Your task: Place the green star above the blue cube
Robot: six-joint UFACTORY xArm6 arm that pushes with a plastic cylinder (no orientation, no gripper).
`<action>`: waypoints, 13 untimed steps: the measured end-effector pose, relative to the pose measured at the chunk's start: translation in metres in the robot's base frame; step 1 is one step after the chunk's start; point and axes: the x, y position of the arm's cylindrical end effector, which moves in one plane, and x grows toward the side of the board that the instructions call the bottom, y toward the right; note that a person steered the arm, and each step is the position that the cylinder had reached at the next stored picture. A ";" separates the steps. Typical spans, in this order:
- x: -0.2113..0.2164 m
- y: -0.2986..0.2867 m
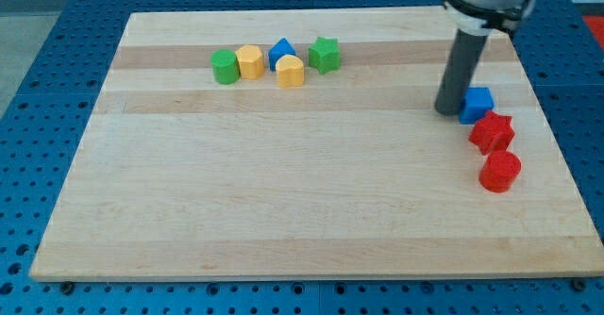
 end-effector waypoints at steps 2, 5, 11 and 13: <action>0.001 0.002; 0.001 -0.160; -0.106 -0.200; -0.106 -0.148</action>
